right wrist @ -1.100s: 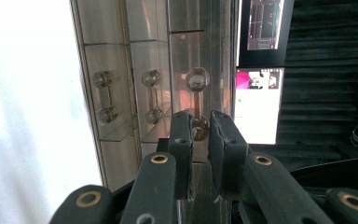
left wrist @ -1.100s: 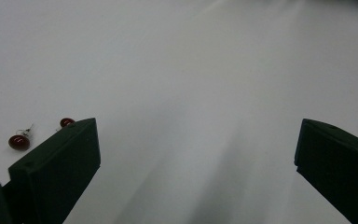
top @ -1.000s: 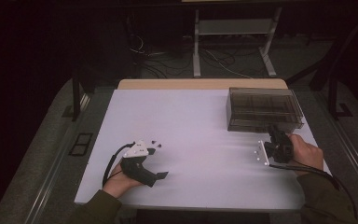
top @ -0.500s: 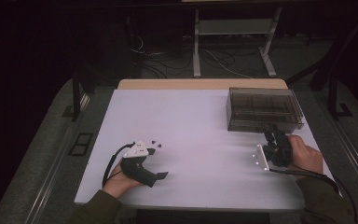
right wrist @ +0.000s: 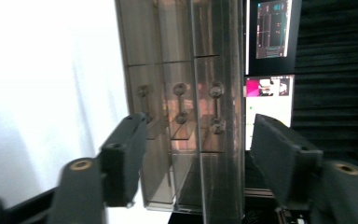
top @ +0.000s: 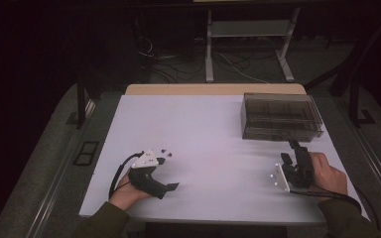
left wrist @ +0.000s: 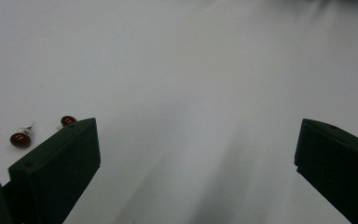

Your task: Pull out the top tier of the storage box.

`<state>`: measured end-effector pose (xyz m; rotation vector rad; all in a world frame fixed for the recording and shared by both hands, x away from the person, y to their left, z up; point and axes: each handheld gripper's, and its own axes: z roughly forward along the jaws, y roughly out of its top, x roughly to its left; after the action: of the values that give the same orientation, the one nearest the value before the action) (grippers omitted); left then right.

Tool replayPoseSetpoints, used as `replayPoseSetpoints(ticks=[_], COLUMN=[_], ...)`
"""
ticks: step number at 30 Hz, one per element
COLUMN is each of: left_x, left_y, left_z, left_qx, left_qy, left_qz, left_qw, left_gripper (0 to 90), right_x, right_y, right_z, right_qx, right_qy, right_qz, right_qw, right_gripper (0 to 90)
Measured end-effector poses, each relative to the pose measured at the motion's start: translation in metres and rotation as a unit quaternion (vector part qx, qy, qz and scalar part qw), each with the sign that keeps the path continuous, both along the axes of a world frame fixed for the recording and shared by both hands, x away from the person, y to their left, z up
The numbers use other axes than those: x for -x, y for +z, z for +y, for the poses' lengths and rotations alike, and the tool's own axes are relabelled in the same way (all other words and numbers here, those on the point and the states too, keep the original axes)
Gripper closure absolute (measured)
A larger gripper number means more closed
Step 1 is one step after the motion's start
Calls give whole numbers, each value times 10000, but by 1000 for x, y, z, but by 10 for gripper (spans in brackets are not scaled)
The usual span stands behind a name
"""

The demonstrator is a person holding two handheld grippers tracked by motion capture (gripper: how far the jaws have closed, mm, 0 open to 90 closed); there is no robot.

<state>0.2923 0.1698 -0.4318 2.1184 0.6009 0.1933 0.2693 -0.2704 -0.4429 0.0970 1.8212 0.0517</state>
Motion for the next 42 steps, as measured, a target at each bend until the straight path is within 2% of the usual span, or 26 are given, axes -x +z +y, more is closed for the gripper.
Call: replayPoseSetpoints(ticks=[3, 6, 8, 14, 23, 27, 29, 30, 32, 34, 36, 38, 42], left_x=[1, 1, 1, 1, 0, 0, 0, 0, 0, 0, 0, 0, 0], left_y=[0, 0, 0, 0, -1, -1, -1, -1, -1, -1, -1, -1, -2], left_z=[0, -1, -1, -1, -1, -1, -1, -1, -1, 0, 0, 0, 0], left_qx=[-1, 2, 5, 2, 0, 2, 1, 6, 15, 15, 23, 34, 42], left_qy=[1, 9, 14, 30, 25, 21, 24, 27, 34, 32, 25, 25, 34], left_qz=[1, -7, -11, -3, 37, 31, 23, 28, 29, 29, 17, 16, 9], left_qw=[10000, 10000, 10000, 10000, 10000, 10000, 10000, 10000, 10000, 10000, 10000, 10000, 10000], left_gripper=[0, 0, 0, 0, 0, 0, 0, 0, 0, 0, 0, 0, 0], right_x=[0, -2, -3, -5, -7, -8, -9, -8, -9, -9, -10, -10, -11], right_y=[-1, -3, -3, -3, -1, 0, 1, 1, 1, 2, 3, 3, 4], right_z=[0, 0, 0, 0, 0, 0, -1, 0, 0, -1, -2, -2, -4], right_qx=[23, -134, -195, -271, -676, -1040, -1117, -1215, -1250, -1422, -1512, -1681, -1830], right_qy=[-37, -72, -42, -63, -152, -210, -220, -268, -282, -319, -327, -363, -394], right_qz=[158, 255, 243, 287, 455, 642, 724, 782, 840, 926, 977, 1054, 1173], right_qw=[9999, 9996, 9995, 9992, 9966, 9923, 9909, 9891, 9882, 9850, 9831, 9794, 9753], right_gripper=[244, 190, 137, 131, 133, 134, 133, 133, 134, 134, 133, 134, 134])
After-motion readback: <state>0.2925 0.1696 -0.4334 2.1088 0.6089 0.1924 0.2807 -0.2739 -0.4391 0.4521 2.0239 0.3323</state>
